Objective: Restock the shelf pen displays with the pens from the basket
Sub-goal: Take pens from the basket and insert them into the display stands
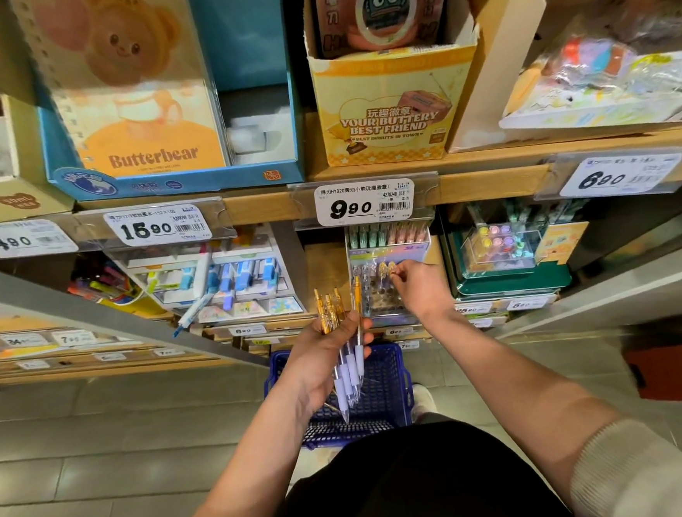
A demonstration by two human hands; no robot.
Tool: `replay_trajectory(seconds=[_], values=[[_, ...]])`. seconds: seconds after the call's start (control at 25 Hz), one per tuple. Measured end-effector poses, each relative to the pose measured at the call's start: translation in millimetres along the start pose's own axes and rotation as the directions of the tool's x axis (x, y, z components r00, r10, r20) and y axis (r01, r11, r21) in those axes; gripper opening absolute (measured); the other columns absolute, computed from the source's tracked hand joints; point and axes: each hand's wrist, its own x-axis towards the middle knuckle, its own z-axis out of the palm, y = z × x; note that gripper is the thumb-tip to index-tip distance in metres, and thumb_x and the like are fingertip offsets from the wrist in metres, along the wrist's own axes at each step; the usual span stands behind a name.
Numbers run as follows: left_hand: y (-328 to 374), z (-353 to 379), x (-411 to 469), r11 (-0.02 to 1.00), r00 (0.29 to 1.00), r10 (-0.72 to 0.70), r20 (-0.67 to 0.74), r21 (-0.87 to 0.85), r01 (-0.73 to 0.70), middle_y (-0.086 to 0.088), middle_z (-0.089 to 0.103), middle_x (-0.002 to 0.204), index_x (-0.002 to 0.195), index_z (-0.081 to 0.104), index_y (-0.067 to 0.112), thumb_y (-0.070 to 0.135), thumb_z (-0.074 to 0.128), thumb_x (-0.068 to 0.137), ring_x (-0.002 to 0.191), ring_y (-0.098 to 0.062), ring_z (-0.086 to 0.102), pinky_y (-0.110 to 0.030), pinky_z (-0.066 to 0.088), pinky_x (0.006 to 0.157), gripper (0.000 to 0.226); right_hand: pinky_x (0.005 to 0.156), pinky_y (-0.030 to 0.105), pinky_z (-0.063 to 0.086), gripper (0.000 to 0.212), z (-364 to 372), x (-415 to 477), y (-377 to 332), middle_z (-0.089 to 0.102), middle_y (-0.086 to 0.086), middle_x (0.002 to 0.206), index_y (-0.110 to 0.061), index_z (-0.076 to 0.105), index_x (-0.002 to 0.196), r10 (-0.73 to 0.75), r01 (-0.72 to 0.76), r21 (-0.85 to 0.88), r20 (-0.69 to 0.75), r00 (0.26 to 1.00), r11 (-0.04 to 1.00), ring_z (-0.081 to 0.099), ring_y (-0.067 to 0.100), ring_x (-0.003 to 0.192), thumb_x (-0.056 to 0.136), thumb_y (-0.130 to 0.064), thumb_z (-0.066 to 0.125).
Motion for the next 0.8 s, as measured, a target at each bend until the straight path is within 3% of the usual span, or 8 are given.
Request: replay_trajectory(seconds=[0.08, 0.16, 0.28, 0.36, 0.4, 0.56, 0.68, 0.8], values=[[2, 1, -1, 1.0, 1.0, -0.001, 0.015, 0.006, 0.001, -0.018, 0.077, 0.107, 0.114, 0.069, 0.0, 0.024, 0.075, 0.083, 0.083, -0.023, 0.075, -0.033, 0.062, 0.07, 0.039, 0.081, 0.03, 0.056, 0.016, -7, -4, 0, 0.075, 0.006, 0.092, -0.012, 0.075, 0.094, 0.084, -0.087, 0.043, 0.065, 0.994, 0.995, 0.069, 0.022, 0.085, 0.096, -0.025, 0.065], [2, 2, 0, 1.0, 1.0, -0.006, 0.02, 0.006, 0.006, -0.017, 0.077, 0.107, 0.116, 0.068, -0.001, 0.024, 0.073, 0.085, 0.082, -0.022, 0.075, -0.033, 0.062, 0.07, 0.04, 0.081, 0.026, 0.054, 0.012, -17, -17, -2, 0.076, -0.002, 0.089, -0.016, 0.076, 0.091, 0.115, -0.146, 0.246, 0.134, 0.984, 0.958, 0.067, 0.016, 0.08, 0.095, -0.025, 0.068], [1, 6, 0, 1.0, 0.999, -0.03, 0.04, -0.003, 0.03, -0.018, 0.077, 0.103, 0.115, 0.069, -0.003, 0.025, 0.072, 0.087, 0.08, -0.023, 0.075, -0.033, 0.061, 0.069, 0.04, 0.078, 0.026, 0.058, 0.011, -31, -50, -13, 0.077, -0.002, 0.092, -0.018, 0.073, 0.104, -0.077, -0.252, 0.743, 0.377, 0.923, 0.62, 0.071, 0.02, 0.085, 0.096, -0.017, 0.066], [-2, 11, 0, 0.999, 0.997, -0.046, 0.062, -0.003, 0.046, -0.017, 0.077, 0.1, 0.111, 0.072, 0.0, 0.027, 0.072, 0.084, 0.08, -0.022, 0.076, -0.032, 0.061, 0.068, 0.039, 0.079, 0.026, 0.058, 0.032, -35, -66, -21, 0.073, 0.007, 0.099, -0.009, 0.067, 0.122, -0.212, -0.418, 0.834, 0.509, 0.834, 0.361, 0.07, 0.019, 0.083, 0.093, -0.022, 0.064], [-3, 12, 0, 0.999, 0.996, -0.053, 0.072, -0.006, 0.054, -0.017, 0.077, 0.102, 0.112, 0.073, 0.0, 0.028, 0.072, 0.084, 0.082, -0.022, 0.076, -0.032, 0.061, 0.068, 0.038, 0.077, 0.026, 0.057, 0.039, -36, -72, -24, 0.069, 0.012, 0.1, -0.005, 0.064, 0.126, -0.234, -0.465, 0.834, 0.536, 0.811, 0.298, 0.067, 0.018, 0.079, 0.091, -0.023, 0.063], [-5, 16, 1, 0.998, 0.995, -0.06, 0.082, 0.008, 0.059, -0.019, 0.076, 0.112, 0.116, 0.072, 0.0, 0.029, 0.072, 0.084, 0.092, -0.025, 0.076, -0.034, 0.061, 0.072, 0.043, 0.068, 0.026, 0.057, 0.022, -39, -81, -29, 0.066, 0.017, 0.1, -0.004, 0.07, 0.114, -0.216, -0.457, 0.868, 0.492, 0.843, 0.194, 0.063, 0.015, 0.07, 0.097, -0.011, 0.059], [-5, 18, 4, 0.997, 0.997, -0.069, 0.035, -0.017, 0.069, -0.023, 0.074, 0.112, 0.118, 0.069, -0.005, 0.027, 0.075, 0.084, 0.088, -0.028, 0.076, -0.034, 0.061, 0.072, 0.047, 0.077, 0.025, 0.059, 0.02, -45, -81, -28, 0.071, 0.012, 0.099, -0.004, 0.071, 0.107, -0.2, -0.41, 0.901, 0.432, 0.88, 0.143, 0.07, 0.017, 0.083, 0.09, -0.011, 0.065], [-3, 15, 6, 0.996, 0.998, -0.065, -0.023, -0.059, 0.064, -0.023, 0.073, 0.108, 0.12, 0.067, -0.006, 0.023, 0.078, 0.083, 0.082, -0.026, 0.075, -0.033, 0.061, 0.07, 0.048, 0.08, 0.023, 0.059, 0.023, -56, -69, -21, 0.077, 0.004, 0.097, -0.01, 0.072, 0.107, -0.044, -0.273, 0.951, 0.282, 0.958, 0.148, 0.072, 0.016, 0.089, 0.084, -0.013, 0.071]])
